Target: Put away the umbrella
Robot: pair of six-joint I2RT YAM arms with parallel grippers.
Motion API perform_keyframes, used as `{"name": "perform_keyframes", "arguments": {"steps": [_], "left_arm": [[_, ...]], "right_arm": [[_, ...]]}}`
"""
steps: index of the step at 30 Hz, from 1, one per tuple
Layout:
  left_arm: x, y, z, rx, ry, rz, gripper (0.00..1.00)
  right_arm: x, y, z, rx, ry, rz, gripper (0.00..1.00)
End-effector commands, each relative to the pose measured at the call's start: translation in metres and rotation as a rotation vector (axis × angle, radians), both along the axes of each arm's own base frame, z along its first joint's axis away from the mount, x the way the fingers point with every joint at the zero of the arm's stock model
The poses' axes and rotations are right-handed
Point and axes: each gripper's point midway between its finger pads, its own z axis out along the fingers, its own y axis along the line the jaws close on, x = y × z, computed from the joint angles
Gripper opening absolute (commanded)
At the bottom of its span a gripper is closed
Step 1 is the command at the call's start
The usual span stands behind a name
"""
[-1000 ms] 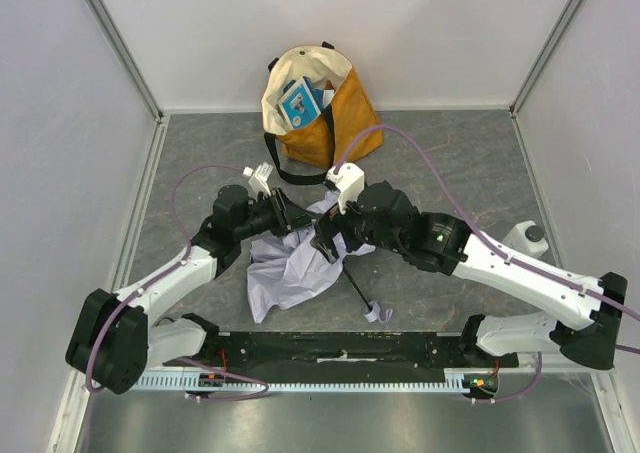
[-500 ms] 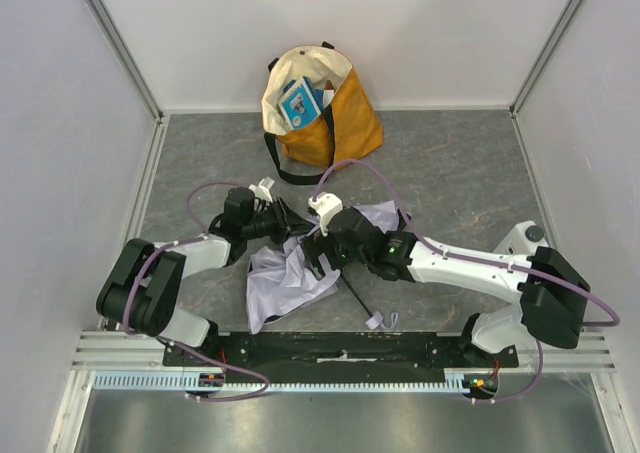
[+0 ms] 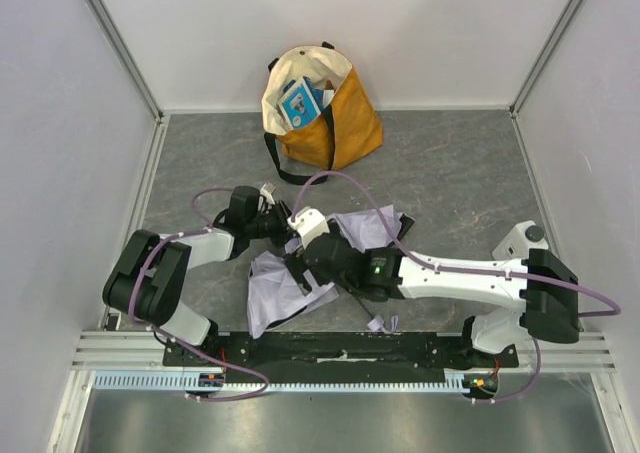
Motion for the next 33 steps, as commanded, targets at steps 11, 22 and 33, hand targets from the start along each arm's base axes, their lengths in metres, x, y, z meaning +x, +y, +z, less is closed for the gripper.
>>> {"name": "perform_keyframes", "arguments": {"steps": [11, 22, 33], "left_arm": [[0.006, 0.004, 0.028, 0.031, 0.058, 0.068, 0.02], [-0.003, 0.003, 0.028, -0.006, 0.063, 0.061, 0.02], [-0.002, -0.002, 0.04, -0.038, 0.021, 0.015, 0.02]], "right_arm": [[0.01, 0.025, -0.032, -0.147, -0.117, -0.075, 0.98], [0.016, 0.011, -0.028, -0.228, -0.178, 0.0, 0.98], [0.01, -0.016, 0.034, 0.111, 0.006, 0.124, 0.98]]}}
